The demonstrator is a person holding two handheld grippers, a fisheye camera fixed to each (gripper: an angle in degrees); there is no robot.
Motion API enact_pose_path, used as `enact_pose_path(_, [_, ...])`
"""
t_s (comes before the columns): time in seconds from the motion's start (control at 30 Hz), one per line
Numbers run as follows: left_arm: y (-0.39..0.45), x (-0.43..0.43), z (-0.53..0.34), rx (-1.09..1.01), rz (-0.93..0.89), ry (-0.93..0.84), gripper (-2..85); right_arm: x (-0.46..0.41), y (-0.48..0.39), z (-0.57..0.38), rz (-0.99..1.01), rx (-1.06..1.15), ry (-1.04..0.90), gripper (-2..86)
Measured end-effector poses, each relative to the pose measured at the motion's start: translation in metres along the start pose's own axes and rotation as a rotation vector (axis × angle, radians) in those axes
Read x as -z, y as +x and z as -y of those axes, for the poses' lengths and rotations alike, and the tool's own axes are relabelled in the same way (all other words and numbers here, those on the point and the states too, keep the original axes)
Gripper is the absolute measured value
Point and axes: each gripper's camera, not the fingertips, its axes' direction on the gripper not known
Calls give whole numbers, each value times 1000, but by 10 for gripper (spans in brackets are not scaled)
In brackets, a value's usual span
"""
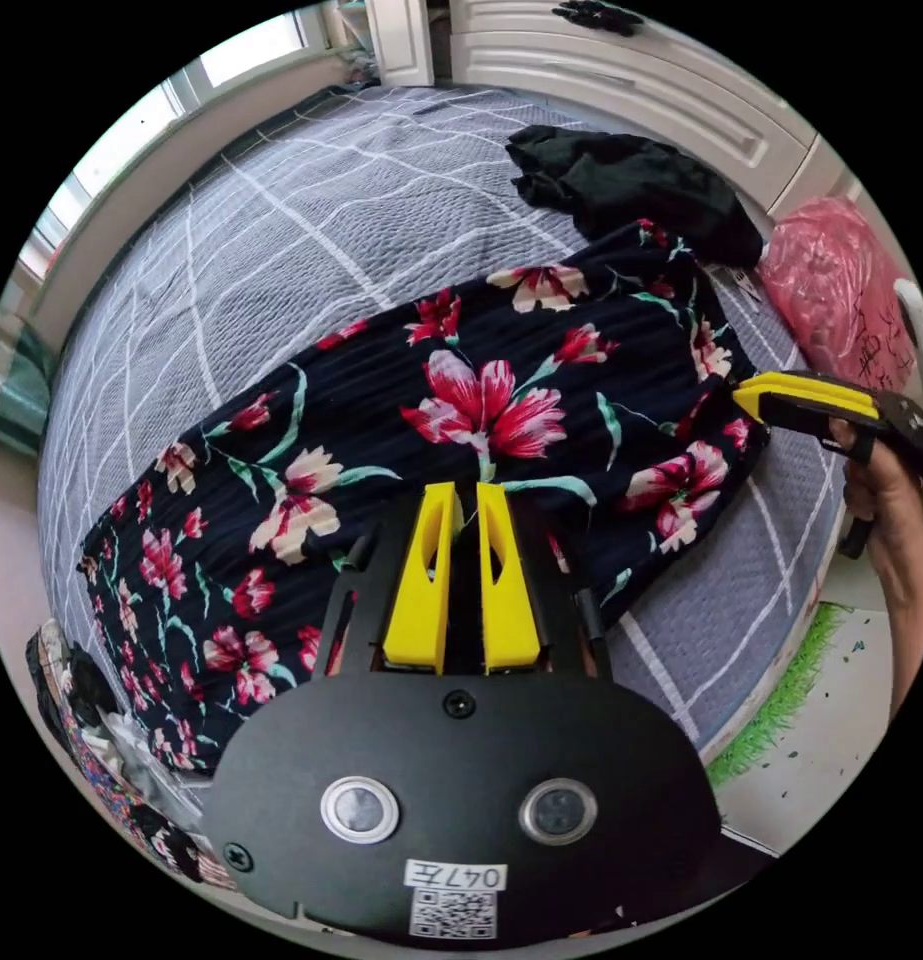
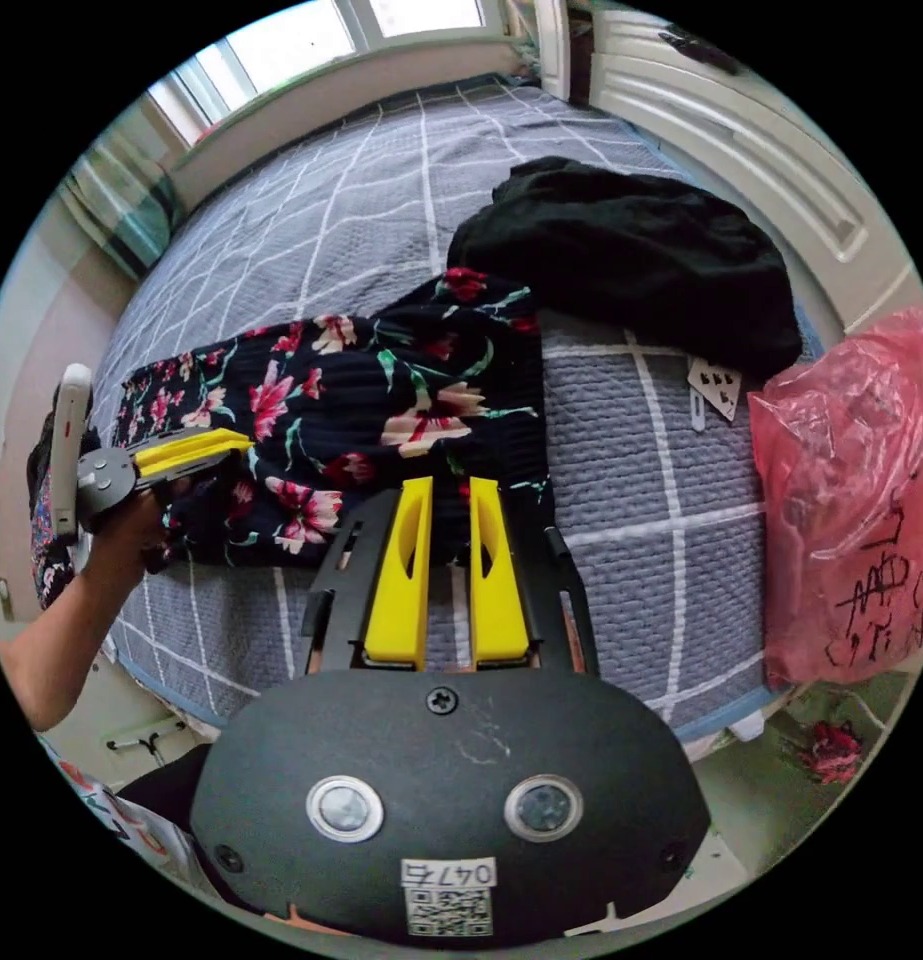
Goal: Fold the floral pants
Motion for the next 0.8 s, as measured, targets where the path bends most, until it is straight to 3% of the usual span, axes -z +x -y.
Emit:
enact_pose_path(0.1, [5,50,-38,44,-32,99,15,37,-1,-37,-1,-51,86,40])
enact_pose_path(0.3, [-16,93,-109,115,38,84,0,33,3,-84,85,-212,14,78])
enact_pose_path(0.4, [-37,81,-91,130,130,105,-2,22,3,-77,128,-256,21,93])
enact_pose_path(0.57, [-42,33,-86,176,66,17,-2,2,16,-68,124,-405,50,107])
enact_pose_path(0.63, [-26,10,-93,134,70,-58,-3,-7,24,-71,183,-494,53,102])
enact_pose_path(0.7, [-13,10,-102,97,153,-36,-5,-15,24,-73,249,-545,55,78])
enact_pose_path(0.8, [-25,43,-119,169,131,52,-7,-17,9,-66,230,-528,68,26])
